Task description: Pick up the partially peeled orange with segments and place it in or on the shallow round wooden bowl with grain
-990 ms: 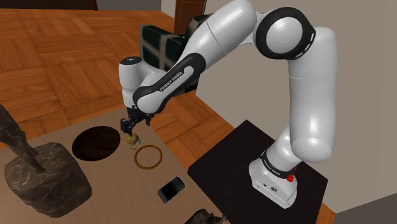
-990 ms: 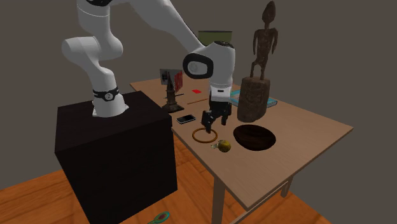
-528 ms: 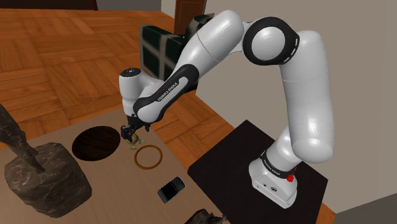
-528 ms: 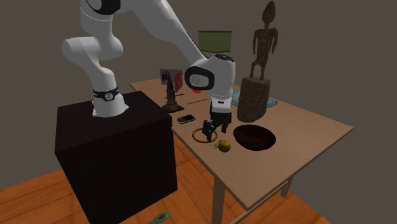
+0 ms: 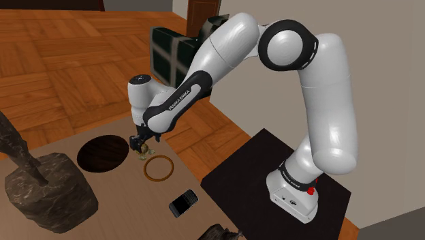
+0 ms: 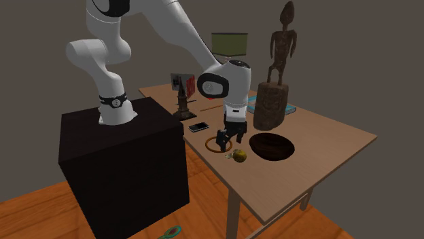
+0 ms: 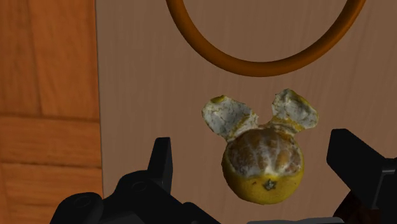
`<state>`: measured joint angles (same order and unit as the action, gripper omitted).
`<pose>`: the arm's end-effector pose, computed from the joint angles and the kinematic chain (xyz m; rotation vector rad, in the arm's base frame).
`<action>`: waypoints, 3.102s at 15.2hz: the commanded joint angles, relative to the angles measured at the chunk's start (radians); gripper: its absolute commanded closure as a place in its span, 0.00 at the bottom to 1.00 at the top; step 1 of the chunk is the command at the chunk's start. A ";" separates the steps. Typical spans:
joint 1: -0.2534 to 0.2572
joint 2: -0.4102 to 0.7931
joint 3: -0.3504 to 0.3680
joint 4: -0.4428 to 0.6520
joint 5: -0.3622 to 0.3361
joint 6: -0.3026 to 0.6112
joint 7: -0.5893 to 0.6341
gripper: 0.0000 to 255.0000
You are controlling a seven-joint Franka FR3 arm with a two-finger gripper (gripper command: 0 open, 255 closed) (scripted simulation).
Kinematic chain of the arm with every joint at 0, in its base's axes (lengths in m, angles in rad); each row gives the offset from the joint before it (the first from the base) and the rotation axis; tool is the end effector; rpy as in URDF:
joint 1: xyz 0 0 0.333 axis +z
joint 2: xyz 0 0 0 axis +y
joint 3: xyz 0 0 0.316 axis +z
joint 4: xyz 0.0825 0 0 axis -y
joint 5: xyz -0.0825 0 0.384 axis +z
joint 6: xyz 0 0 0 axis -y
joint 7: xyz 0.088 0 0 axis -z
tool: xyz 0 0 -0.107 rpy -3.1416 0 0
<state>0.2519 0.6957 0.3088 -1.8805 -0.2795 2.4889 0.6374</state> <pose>0.5320 0.3286 0.1469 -3.1319 -0.1362 0.0808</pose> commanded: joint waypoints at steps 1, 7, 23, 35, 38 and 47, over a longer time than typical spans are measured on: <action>0.000 0.000 0.000 0.000 0.000 0.000 0.000 1.00; 0.000 0.000 0.000 0.000 0.000 0.000 0.000 1.00; -0.066 0.100 0.029 -0.034 -0.004 0.307 -0.095 0.00; -0.066 0.100 0.029 -0.034 -0.004 0.307 -0.095 1.00; -0.066 0.100 0.029 -0.034 -0.004 0.307 -0.095 1.00; -0.105 -0.005 0.077 -0.076 0.026 0.239 -0.107 1.00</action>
<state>0.1515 0.7036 0.3795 -1.9530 -0.2578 2.7393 0.5320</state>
